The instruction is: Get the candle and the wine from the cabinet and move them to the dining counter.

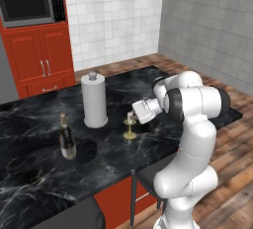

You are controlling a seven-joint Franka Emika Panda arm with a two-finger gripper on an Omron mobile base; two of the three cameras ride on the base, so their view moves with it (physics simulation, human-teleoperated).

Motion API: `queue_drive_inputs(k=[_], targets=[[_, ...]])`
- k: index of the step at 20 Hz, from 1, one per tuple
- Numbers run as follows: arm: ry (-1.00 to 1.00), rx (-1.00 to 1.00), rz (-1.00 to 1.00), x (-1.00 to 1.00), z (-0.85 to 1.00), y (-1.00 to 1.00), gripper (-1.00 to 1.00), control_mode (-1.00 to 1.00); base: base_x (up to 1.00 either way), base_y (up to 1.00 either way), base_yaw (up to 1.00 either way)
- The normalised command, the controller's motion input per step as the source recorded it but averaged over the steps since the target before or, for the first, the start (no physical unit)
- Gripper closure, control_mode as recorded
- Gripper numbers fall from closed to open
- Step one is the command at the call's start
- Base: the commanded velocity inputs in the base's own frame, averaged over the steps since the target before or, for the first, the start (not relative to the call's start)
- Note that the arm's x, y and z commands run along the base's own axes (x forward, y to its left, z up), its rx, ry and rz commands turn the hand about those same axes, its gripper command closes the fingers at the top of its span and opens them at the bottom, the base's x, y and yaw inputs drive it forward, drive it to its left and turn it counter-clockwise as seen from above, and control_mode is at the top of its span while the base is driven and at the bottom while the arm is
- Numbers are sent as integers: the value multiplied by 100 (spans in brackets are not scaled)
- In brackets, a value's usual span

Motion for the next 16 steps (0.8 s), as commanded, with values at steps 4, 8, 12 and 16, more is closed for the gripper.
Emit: queue_drive_inputs(k=[4, 8, 12, 16], targets=[[0, 0, 0, 0, 0, 0, 100, -100, 0, 0, 0], [0, 0, 0, 0, 0, 0, 100, -100, 0, 0, 0], [0, 0, 0, 0, 0, 0, -100, -100, 0, 0, 0], [0, 0, 0, 0, 0, 0, -100, -100, 0, 0, 0]])
